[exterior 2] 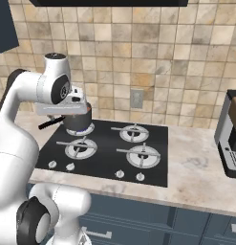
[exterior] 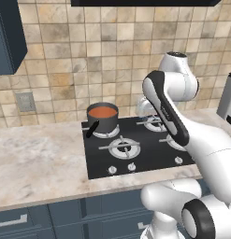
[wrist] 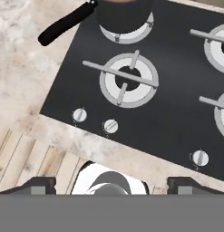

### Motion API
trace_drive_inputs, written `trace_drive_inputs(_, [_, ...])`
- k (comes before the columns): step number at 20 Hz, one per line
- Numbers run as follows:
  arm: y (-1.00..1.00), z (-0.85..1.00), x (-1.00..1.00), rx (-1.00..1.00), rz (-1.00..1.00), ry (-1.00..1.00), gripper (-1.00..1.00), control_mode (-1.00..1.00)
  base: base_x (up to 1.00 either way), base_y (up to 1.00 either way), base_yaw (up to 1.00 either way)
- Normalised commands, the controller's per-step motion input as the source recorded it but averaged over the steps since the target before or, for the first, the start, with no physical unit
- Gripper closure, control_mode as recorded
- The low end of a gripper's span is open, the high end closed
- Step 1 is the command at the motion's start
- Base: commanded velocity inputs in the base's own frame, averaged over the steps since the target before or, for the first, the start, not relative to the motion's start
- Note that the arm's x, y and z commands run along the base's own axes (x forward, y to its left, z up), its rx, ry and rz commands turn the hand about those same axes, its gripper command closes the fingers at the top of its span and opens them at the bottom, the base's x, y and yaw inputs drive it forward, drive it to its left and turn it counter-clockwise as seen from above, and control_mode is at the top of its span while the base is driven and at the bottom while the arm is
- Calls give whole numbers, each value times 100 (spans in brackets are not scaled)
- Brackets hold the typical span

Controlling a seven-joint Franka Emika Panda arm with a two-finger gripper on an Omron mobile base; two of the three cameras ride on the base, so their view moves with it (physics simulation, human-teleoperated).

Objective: Wait until the marinara sauce is simmered to a deep red color and then turn off the stove.

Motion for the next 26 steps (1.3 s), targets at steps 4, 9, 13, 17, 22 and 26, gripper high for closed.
trace_drive_inputs(4, [14,-14,-45,-4,52,6,-100,-100,0,0,0])
trace_drive_inputs(9, [0,-21,-13,-4,70,0,-100,-100,0,0,0])
trace_drive_inputs(13, [0,-21,0,-4,75,0,-100,-100,0,0,0])
trace_drive_inputs(17, [0,-14,0,-3,75,0,-100,-100,0,0,0])
trace_drive_inputs(22, [0,-4,0,-2,69,0,-100,-100,0,0,0])
trace_drive_inputs(26, [0,-11,3,0,65,0,-100,-100,0,0,0])
